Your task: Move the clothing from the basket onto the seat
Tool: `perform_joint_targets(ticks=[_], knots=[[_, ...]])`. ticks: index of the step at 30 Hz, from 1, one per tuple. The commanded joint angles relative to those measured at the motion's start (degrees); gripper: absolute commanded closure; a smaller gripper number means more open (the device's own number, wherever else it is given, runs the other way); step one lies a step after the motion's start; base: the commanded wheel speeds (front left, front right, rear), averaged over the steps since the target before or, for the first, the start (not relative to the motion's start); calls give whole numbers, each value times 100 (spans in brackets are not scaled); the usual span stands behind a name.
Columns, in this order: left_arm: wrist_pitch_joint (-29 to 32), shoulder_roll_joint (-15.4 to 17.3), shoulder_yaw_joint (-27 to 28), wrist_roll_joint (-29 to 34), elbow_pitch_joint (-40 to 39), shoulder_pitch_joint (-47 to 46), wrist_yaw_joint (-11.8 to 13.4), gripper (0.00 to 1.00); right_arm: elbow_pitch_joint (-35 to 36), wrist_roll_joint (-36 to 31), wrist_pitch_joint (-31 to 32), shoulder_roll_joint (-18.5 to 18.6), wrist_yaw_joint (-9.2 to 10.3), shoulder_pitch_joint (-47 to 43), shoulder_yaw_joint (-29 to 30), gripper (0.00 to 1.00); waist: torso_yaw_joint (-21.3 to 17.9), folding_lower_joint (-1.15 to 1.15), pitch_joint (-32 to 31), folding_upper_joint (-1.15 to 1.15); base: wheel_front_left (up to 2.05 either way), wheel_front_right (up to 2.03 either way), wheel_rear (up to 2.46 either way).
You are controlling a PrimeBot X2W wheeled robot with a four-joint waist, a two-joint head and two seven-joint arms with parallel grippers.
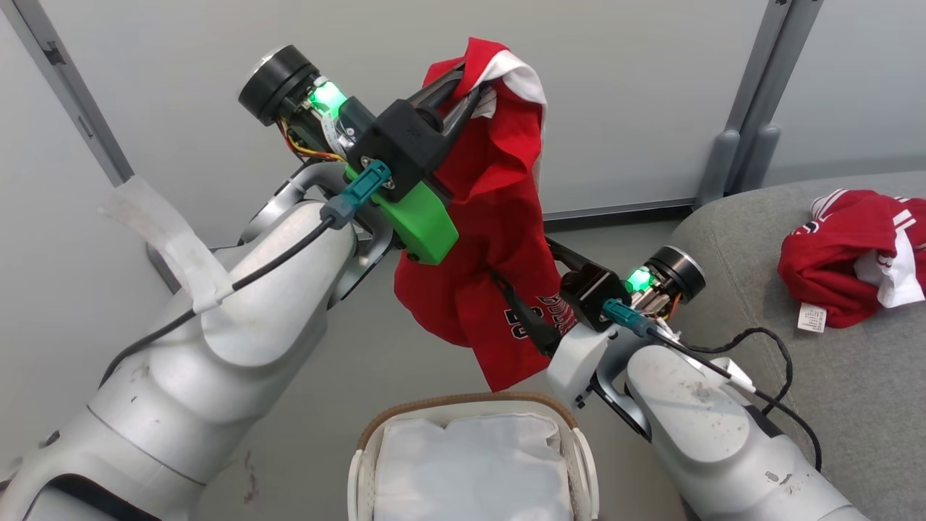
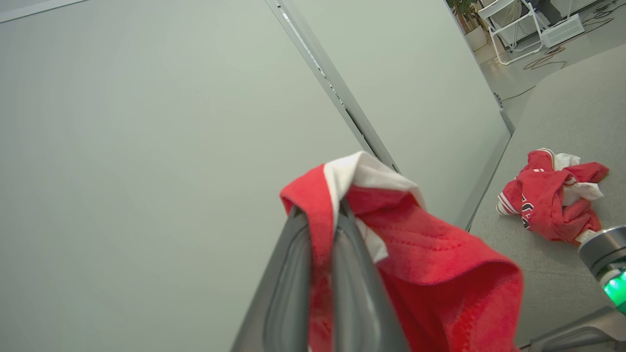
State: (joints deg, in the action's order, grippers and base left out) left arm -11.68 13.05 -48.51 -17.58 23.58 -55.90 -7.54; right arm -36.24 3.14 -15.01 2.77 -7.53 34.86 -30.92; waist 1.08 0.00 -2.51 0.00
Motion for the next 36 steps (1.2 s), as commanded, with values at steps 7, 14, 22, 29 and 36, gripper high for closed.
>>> perform_joint_targets(ticks=[7,14,22,29,36], knots=[[-66,-77,-94,-135,-69,5,12,100,-608,537,-27,22,8,393,-490,100,92,0,-20,0,0,0,0],[-105,26,-47,-232,-8,170,65,100,-630,725,-26,22,8,377,-600,100,75,0,-13,0,0,0,0],[-161,132,74,-573,113,618,143,31,-429,697,-27,70,8,221,-313,100,-5,0,19,0,0,0,0],[-315,131,312,-896,371,1502,409,0,-132,491,-26,162,8,63,232,100,-72,0,98,0,0,0,0],[-351,-68,602,-901,457,2510,541,0,180,235,-27,255,8,-84,769,100,-109,0,172,0,0,0,0]])
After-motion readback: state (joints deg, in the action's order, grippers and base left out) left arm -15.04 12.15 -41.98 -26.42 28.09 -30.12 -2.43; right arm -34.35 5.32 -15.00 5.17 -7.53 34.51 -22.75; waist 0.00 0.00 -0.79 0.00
